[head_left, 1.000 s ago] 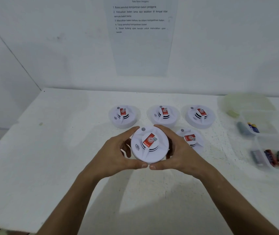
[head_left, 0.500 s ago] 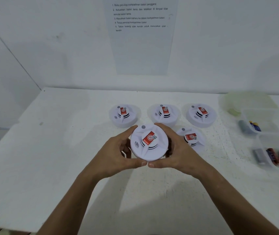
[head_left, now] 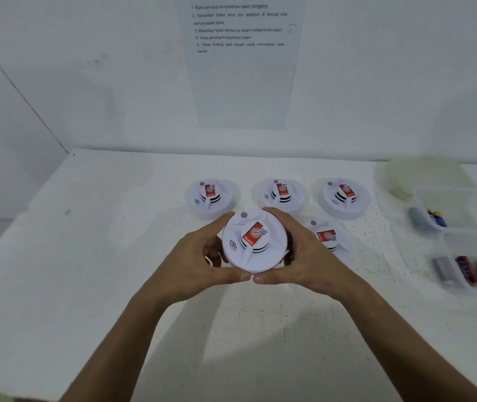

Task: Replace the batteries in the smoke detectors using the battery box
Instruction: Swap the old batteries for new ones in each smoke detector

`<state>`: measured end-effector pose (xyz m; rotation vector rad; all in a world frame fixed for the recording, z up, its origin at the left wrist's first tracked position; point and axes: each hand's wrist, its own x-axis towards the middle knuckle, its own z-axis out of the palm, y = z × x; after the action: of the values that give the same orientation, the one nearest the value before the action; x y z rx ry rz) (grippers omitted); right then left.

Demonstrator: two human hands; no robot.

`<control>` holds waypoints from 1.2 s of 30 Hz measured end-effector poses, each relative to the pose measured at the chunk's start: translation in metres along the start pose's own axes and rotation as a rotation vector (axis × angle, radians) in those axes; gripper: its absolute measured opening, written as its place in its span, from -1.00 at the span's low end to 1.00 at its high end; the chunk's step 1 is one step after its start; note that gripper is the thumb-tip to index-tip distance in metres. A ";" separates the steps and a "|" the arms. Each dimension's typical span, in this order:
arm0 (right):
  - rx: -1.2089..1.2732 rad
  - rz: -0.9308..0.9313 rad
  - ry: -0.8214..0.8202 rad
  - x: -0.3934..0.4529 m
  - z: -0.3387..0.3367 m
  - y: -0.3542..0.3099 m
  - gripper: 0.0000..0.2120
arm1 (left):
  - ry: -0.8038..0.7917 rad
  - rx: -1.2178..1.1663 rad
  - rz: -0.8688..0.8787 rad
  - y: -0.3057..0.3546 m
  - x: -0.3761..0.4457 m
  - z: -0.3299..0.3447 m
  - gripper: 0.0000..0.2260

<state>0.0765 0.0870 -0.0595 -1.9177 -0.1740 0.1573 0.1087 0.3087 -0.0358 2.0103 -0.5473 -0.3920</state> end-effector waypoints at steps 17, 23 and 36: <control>0.001 0.002 0.001 0.004 0.000 0.005 -0.10 | -0.025 0.016 0.020 -0.004 0.005 -0.002 -0.27; 0.008 -0.009 0.001 0.006 0.000 0.005 -0.17 | -0.012 0.006 0.011 -0.008 0.006 -0.002 -0.25; -0.142 0.066 0.063 0.011 0.004 0.013 -0.11 | -0.006 0.076 0.005 -0.018 0.015 -0.002 -0.28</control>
<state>0.0875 0.0883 -0.0731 -2.0687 -0.0819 0.1312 0.1259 0.3097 -0.0512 2.0812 -0.5789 -0.3787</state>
